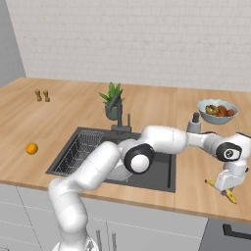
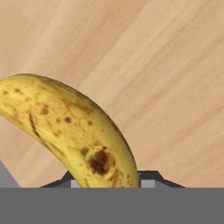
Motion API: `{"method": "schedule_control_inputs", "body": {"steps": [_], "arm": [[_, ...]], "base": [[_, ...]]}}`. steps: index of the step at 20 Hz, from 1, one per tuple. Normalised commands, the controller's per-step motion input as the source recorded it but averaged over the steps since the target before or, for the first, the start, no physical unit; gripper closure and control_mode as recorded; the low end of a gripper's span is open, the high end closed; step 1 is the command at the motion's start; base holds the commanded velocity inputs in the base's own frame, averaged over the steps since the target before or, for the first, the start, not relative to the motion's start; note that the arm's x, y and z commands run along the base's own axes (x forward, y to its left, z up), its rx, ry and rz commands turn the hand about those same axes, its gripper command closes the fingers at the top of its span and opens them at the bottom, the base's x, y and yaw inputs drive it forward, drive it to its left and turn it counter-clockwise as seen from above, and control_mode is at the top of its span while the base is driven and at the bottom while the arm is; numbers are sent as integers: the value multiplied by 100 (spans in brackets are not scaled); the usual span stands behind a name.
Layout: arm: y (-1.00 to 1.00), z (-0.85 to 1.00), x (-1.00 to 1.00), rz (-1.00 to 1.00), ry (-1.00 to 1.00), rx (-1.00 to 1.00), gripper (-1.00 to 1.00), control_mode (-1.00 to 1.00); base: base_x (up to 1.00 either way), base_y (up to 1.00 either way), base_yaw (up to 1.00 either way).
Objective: Put the colander in the sink, put the banana, orange in the colander, and turn on the sink faucet and pour water over the colander.
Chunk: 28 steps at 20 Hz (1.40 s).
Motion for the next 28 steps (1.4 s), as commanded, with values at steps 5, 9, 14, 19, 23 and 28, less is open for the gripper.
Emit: {"method": "schedule_control_inputs", "body": {"steps": [5, 9, 14, 19, 23, 28], "arm": [[83, -2, -99, 0, -24, 9, 100, -100], [100, 32, -56, 0, -24, 0, 100, -100], [100, 66, -16, 0, -24, 0, 100, -100], [100, 61, 0, 0, -22, 0, 100, -100], [100, 40, 3, 0, -12, 0, 100, -100], [100, 21, 37, 0, 0, 0, 100, -100]], "base": [[0, 0, 0], [0, 0, 0], [0, 0, 0], [0, 0, 0], [0, 0, 0], [0, 0, 0]]}}
